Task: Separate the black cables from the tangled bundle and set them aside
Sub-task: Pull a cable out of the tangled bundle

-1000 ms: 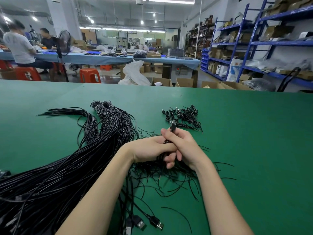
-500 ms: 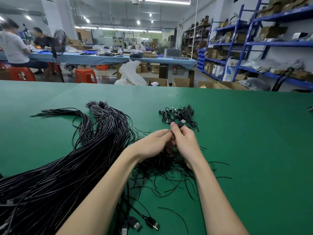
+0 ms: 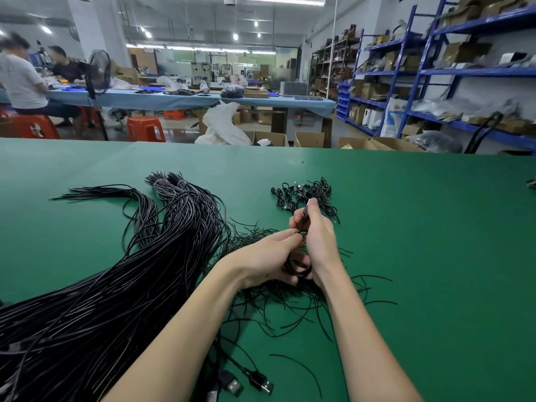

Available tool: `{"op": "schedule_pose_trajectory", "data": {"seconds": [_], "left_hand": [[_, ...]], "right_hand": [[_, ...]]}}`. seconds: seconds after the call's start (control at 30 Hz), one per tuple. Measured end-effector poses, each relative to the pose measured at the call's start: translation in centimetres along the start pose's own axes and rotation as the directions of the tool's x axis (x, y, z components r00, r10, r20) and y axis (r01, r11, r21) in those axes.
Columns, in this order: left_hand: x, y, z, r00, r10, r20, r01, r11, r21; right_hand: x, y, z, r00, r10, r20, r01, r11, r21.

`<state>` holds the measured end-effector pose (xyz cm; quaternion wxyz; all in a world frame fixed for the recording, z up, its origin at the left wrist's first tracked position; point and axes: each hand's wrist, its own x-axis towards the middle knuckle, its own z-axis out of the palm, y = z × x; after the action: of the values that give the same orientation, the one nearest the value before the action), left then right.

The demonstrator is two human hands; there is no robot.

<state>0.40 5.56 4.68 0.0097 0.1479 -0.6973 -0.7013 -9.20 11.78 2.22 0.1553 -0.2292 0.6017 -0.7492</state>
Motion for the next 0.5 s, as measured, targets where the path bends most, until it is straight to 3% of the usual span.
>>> {"op": "schedule_pose_trajectory", "data": {"seconds": [0.2, 0.3, 0.5], "left_hand": [[-0.1, -0.2, 1.1, 0.999, 0.036, -0.030, -0.029, 0.976, 0.214], [0.0, -0.1, 1.2, 1.000, 0.010, -0.002, -0.009, 0.990, 0.141], [-0.1, 0.0, 1.1, 1.000, -0.002, 0.017, 0.002, 1.000, 0.018]], "right_hand": [[0.3, 0.8, -0.2, 0.999, 0.028, 0.026, -0.022, 0.977, -0.210], [0.4, 1.0, -0.7, 0.991, 0.121, 0.057, -0.112, 0.984, -0.139], [0.4, 0.4, -0.9, 0.982, 0.158, 0.104, -0.149, 0.985, -0.086]]}}
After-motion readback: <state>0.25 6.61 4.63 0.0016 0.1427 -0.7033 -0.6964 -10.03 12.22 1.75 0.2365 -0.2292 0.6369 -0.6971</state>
